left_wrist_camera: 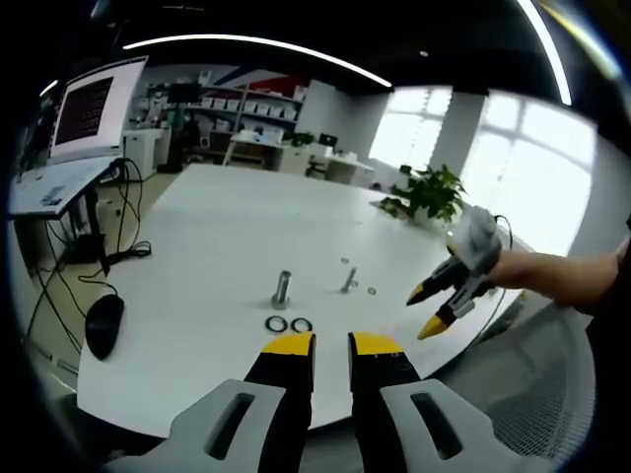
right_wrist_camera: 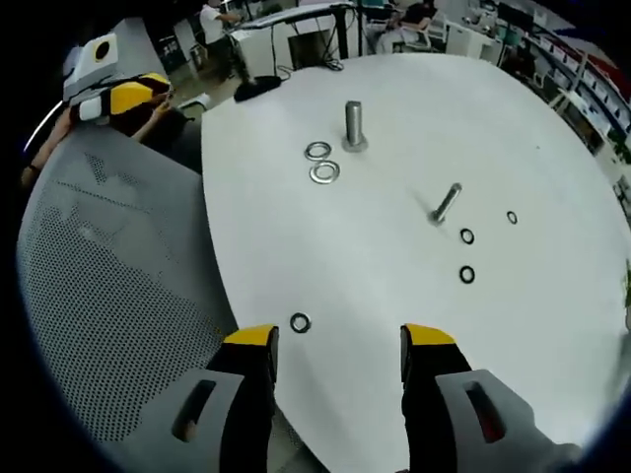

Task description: Place the washer onto the threaded stud by aligning its center hole with the stud, sliding it down to the base, and recovering from edge contact or off-axis alignment until the washer reaches the visible bottom stop.

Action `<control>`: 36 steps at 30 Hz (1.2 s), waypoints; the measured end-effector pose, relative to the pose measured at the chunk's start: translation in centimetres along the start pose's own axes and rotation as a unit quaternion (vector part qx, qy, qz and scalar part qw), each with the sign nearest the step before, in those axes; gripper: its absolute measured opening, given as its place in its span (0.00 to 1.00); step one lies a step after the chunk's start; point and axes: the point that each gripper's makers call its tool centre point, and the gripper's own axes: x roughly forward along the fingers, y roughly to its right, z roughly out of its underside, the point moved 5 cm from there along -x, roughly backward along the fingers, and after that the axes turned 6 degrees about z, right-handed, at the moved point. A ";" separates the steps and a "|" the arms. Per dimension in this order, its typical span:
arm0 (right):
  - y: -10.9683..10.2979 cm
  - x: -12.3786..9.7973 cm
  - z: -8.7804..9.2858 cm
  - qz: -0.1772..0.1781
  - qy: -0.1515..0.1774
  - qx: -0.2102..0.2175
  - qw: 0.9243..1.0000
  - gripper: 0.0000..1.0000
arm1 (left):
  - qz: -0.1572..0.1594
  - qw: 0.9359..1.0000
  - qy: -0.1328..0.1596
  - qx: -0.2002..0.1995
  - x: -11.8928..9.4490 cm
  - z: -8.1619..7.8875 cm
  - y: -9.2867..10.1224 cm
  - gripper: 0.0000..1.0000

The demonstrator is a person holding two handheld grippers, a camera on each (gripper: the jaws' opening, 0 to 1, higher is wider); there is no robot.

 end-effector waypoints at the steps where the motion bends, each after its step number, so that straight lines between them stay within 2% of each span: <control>1: -0.1 0.2 0.1 0.001 -0.003 -0.003 1.000 0.52 | 0.000 1.000 0.000 0.000 0.0 0.0 0.0 0.11; 11: -0.3 1.2 0.4 0.003 -0.019 -0.016 1.000 0.52 | 0.000 1.000 0.000 0.000 0.0 0.0 0.0 0.11; 17: -0.3 2.2 0.6 0.002 -0.014 0.000 1.000 0.52 | 0.000 1.000 0.002 0.002 0.0 0.0 0.0 0.11; 24: -1.6 3.2 1.1 -0.014 -0.026 -0.025 0.999 0.51 | 0.001 1.000 0.003 0.003 0.0 0.0 0.0 0.11; 36: -2.2 4.2 0.8 -0.001 -0.039 -0.063 0.997 0.51 | 0.001 1.000 0.000 0.003 0.0 0.1 0.0 0.11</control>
